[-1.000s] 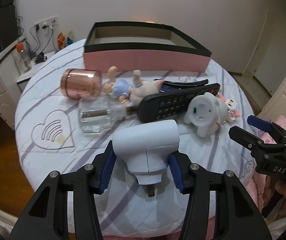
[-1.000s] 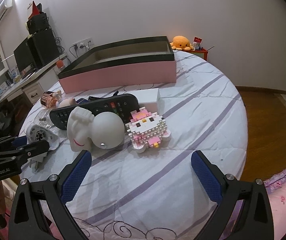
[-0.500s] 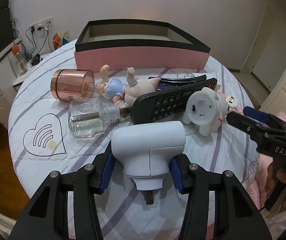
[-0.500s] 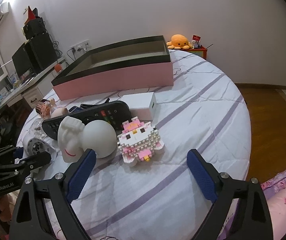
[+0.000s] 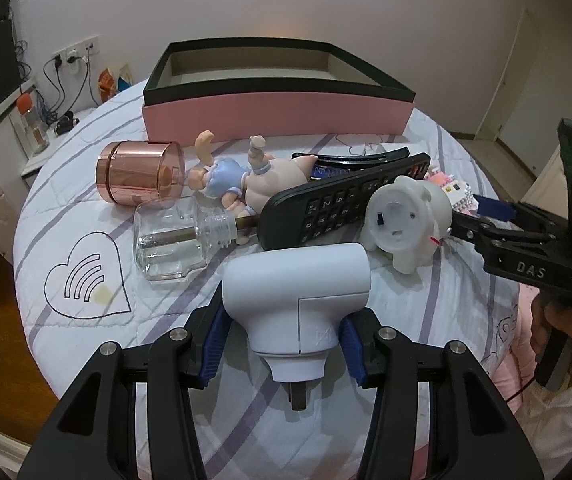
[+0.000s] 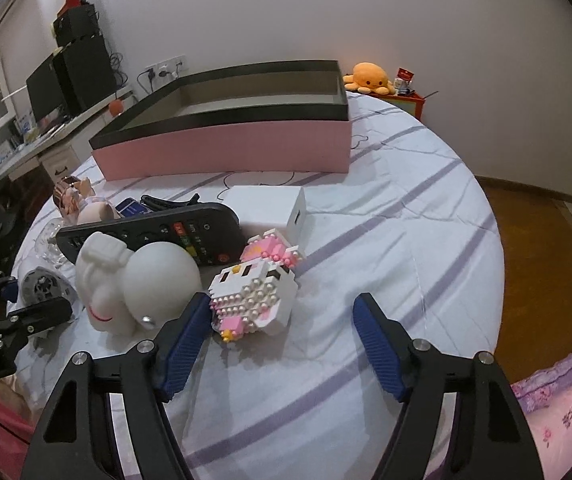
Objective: Organize rigid objects
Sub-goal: 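Lift the white plug adapter with the left tool while the right tool grasps the pink block figure, then carry both items into the pink box and open both tools to release them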
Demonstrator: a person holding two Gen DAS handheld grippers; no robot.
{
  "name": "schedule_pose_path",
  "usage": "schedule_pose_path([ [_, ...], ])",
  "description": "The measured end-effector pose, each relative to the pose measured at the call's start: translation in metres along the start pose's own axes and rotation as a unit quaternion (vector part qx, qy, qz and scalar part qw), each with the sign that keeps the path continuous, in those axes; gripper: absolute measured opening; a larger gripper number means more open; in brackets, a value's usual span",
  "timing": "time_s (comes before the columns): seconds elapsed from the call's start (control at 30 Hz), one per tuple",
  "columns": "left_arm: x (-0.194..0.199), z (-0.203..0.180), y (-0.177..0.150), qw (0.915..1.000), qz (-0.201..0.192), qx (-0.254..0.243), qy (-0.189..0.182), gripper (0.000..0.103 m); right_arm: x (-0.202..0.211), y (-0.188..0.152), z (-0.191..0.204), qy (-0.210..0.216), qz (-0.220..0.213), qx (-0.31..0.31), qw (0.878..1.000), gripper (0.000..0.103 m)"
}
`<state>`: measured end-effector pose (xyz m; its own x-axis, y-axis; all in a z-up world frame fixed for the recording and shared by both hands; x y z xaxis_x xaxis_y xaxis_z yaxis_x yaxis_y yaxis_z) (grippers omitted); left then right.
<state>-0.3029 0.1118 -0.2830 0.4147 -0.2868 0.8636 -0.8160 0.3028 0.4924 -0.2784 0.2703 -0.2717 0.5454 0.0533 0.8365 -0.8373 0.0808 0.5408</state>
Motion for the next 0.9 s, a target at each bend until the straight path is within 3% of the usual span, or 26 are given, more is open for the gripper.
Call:
schedule_pose_path([
  [0.17, -0.001, 0.0, 0.0, 1.0, 0.002, -0.002, -0.001, 0.05, -0.002, 0.002, 0.005, 0.003, 0.005, 0.018, 1.0, 0.061],
  [0.3, 0.0, -0.001, 0.0, 0.9999, 0.001, -0.014, -0.006, 0.05, -0.003, 0.003, 0.006, 0.003, 0.006, 0.021, 1.0, 0.043],
  [0.6, 0.004, -0.003, -0.002, 0.9997, -0.003, -0.021, -0.014, 0.049, 0.004, 0.002, 0.01, 0.008, 0.002, 0.014, 1.0, 0.043],
  [0.9, 0.025, -0.001, 0.011, 0.9984, -0.033, -0.016, -0.041, 0.049, 0.027, 0.009, 0.012, -0.012, -0.022, 0.012, 1.0, 0.043],
])
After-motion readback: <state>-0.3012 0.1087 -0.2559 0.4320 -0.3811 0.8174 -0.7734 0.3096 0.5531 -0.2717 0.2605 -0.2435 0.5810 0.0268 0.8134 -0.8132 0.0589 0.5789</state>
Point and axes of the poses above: each gripper's, at about its wrist camera, not at the fingertips, and x roughly against the way its jaws point, z to its left, y to its top, the point moved 6 cm from there along -x, roughly the way its jaws point, and after that the axes turned 9 degrees about z, right-handed, at the moved point
